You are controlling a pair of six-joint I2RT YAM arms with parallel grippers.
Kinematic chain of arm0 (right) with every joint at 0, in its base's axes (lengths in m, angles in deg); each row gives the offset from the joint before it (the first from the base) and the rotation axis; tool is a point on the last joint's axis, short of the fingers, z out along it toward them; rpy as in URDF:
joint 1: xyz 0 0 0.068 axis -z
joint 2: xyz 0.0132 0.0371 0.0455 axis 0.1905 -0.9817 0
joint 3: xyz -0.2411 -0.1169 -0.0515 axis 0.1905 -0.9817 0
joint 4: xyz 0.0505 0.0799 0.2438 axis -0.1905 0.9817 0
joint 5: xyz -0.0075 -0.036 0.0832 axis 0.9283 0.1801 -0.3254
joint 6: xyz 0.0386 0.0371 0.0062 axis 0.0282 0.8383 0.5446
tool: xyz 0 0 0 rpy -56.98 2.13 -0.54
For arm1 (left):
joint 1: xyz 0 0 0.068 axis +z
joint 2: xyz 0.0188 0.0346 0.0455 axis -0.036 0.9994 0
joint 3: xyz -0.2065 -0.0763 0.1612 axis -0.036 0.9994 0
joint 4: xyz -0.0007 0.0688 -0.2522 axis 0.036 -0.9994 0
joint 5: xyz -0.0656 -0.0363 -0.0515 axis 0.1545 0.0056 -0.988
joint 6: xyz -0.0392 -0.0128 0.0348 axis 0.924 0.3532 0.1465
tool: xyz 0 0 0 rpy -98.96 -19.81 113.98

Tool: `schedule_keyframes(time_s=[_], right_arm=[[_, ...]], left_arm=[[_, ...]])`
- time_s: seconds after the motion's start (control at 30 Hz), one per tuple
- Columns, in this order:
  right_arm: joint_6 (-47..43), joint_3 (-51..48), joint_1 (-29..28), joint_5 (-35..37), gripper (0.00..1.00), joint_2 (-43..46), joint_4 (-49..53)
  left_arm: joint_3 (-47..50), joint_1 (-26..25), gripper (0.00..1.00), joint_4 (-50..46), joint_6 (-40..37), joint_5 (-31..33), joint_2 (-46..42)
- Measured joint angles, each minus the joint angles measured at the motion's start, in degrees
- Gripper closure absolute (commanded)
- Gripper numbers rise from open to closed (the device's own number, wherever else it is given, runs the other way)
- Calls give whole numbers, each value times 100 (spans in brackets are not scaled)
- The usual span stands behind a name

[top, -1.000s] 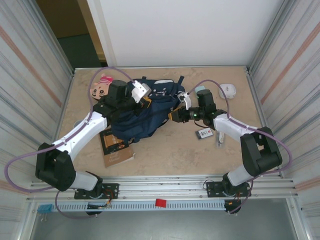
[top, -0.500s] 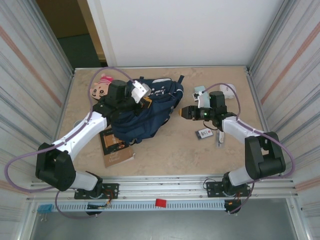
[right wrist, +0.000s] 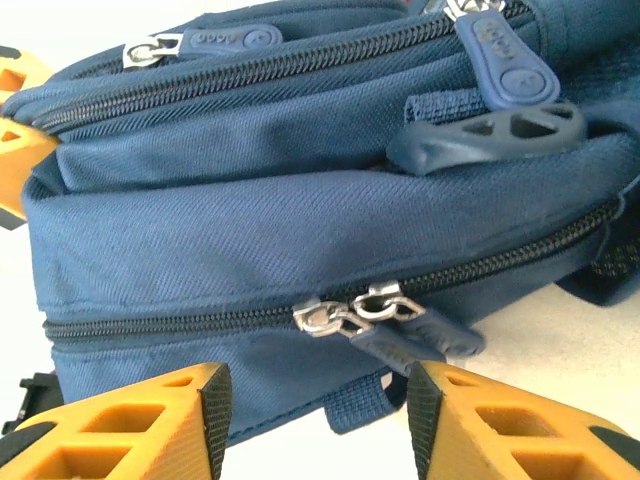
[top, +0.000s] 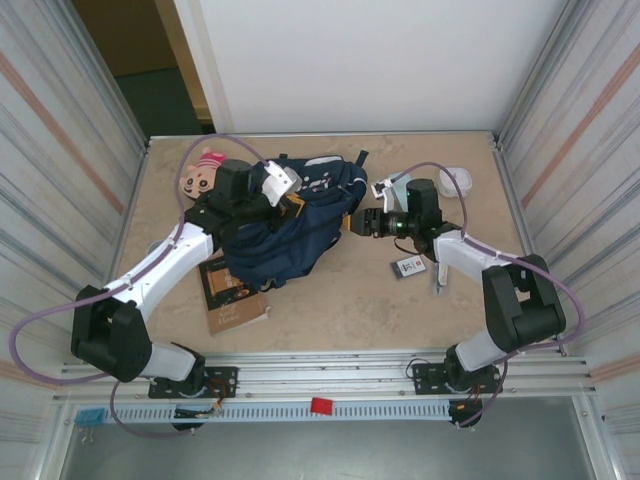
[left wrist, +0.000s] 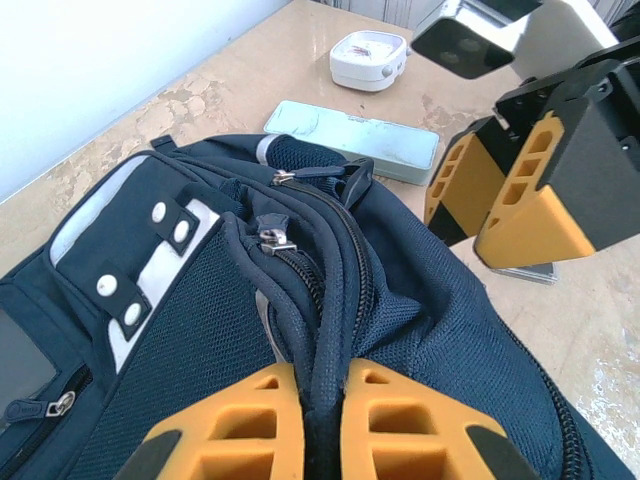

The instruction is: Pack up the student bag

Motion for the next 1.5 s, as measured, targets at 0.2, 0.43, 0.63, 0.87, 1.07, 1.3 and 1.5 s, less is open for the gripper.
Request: schedule_keyframes(time_s=[0.2,0.43,0.63,0.87,1.07,1.3,1.5], right_arm=[[15,85,-94,-15,51,-186,-175],[33,188,-103,-79,68,-407,-337],[-188,201,-109,-103,48,-407,-315],[-603,420,-136,4,51,-599,-136],[-728,535,-136,-118,85,-769,-42],[-693,415,-186,-282,96,-542,-33],[-472,310,-317,-275,98,-225,-31]], left_arm=[[0,9,100,0,0,-129,2],[0,11,100,2,2,-236,4],[0,11,100,4,4,-262,7],[0,35,100,13,20,-354,15],[0,48,100,85,63,-339,15],[0,2,100,188,221,33,15],[0,-146,100,262,299,514,17]])
